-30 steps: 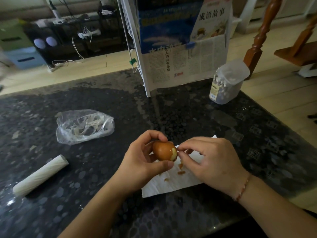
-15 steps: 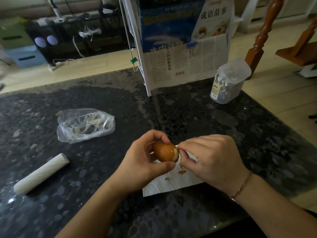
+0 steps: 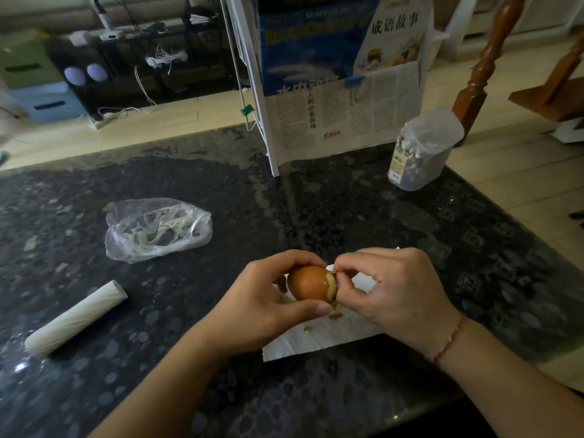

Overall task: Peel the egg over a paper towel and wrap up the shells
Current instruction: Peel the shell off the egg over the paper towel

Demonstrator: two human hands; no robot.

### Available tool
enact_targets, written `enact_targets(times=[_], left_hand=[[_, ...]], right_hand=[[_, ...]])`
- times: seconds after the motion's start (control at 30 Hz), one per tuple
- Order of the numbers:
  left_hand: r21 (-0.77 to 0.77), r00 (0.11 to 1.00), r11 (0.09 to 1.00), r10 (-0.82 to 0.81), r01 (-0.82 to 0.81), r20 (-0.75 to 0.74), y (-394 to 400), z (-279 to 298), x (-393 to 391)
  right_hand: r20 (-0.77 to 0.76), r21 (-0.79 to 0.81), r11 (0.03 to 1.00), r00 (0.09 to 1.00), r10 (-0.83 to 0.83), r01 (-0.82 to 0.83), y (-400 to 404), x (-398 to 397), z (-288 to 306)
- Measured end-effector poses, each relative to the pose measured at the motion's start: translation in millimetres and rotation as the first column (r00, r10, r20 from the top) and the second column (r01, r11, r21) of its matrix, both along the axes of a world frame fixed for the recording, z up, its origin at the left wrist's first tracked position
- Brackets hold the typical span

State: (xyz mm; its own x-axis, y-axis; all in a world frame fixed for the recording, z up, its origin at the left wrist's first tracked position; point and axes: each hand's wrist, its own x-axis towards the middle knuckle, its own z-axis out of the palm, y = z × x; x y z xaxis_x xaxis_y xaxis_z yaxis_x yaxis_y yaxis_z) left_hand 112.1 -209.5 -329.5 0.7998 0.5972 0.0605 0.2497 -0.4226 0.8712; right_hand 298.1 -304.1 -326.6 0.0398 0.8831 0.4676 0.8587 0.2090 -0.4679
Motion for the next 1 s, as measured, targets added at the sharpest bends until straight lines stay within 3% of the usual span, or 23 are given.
enact_targets(times=[0.27, 0.4, 0.6, 0.7, 0.87, 1.0], left_hand=[[-0.191, 0.980, 0.981, 0.050, -0.012, 0.193, -0.9, -8.2, -2.2], [-0.209, 0.976, 0.977, 0.079, -0.036, 0.200, 0.9, -10.5, -2.2], [-0.164, 0.980, 0.984, 0.097, -0.068, 0.174, -1.1, -8.1, -1.1], [-0.130, 0.979, 0.986, 0.124, -0.104, 0.163, -2.6, -6.7, 0.5], [0.039, 0.981, 0.985, 0.164, -0.169, 0.100, -3.1, -3.5, 2.6], [0.160, 0.985, 0.975, 0.142, -0.156, 0.093, -4.2, -0.4, 4.5]], right_hand=[[-0.126, 0.015, 1.000, 0.992, -0.003, 0.005, -0.8, 4.1, -0.7], [-0.042, -0.091, 0.996, 0.999, -0.027, 0.023, -1.8, 12.6, 1.7], [0.201, -0.254, 0.965, 0.979, -0.011, 0.063, 0.9, 8.6, -3.9], [0.173, -0.216, 0.975, 0.985, -0.016, 0.054, 1.0, 9.2, -2.7], [-0.013, -0.039, 0.999, 1.000, -0.006, 0.006, -0.6, 3.9, 0.7], [0.091, 0.009, 1.000, 0.996, 0.010, -0.010, 0.2, 1.5, 0.9]])
